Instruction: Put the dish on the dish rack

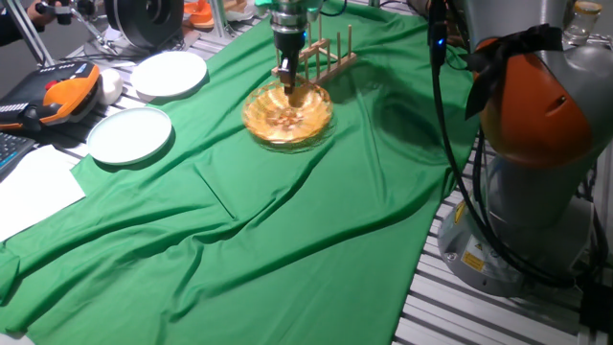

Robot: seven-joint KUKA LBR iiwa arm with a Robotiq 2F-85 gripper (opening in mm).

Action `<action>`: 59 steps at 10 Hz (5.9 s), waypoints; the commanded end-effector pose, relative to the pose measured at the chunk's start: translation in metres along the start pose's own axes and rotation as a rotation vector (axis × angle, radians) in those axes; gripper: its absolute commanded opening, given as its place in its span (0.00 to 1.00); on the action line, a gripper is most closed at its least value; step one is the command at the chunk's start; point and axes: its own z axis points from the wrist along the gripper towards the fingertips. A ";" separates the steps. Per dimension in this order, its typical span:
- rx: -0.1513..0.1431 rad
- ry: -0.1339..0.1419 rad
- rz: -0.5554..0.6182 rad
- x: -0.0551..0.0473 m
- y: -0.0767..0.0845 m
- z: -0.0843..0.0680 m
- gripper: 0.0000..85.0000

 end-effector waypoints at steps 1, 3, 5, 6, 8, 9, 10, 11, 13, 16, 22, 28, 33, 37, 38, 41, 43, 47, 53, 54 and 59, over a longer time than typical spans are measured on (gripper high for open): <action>0.007 0.007 -0.001 -0.001 0.004 -0.006 0.00; -0.007 0.058 0.007 -0.004 0.007 -0.031 0.00; 0.011 0.092 0.015 -0.007 0.004 -0.068 0.00; 0.010 0.110 0.028 -0.010 0.001 -0.085 0.00; 0.037 0.116 0.047 -0.011 -0.004 -0.106 0.00; 0.043 0.117 0.059 -0.012 -0.004 -0.112 0.00; 0.065 0.123 0.071 -0.012 -0.003 -0.120 0.00; 0.077 0.129 0.082 -0.010 -0.002 -0.129 0.00; 0.100 0.143 0.105 -0.005 0.000 -0.153 0.00; 0.114 0.144 0.140 0.012 -0.005 -0.176 0.00; 0.420 0.022 0.370 0.011 -0.001 -0.172 0.00; 0.554 0.018 0.413 0.011 -0.001 -0.172 0.00; 0.586 0.075 0.444 0.008 -0.045 -0.265 0.00; 0.564 0.093 0.477 0.021 -0.066 -0.297 0.00; 0.556 0.096 0.475 0.023 -0.073 -0.302 0.00; 0.615 0.077 0.471 0.026 -0.095 -0.308 0.00; 0.666 0.052 0.476 0.024 -0.105 -0.305 0.00; 0.783 0.060 0.592 0.022 -0.109 -0.302 0.00; 0.790 0.061 0.687 0.012 -0.104 -0.280 0.00; 0.784 0.062 0.682 0.012 -0.105 -0.278 0.00; 0.791 0.050 0.691 0.013 -0.106 -0.264 0.00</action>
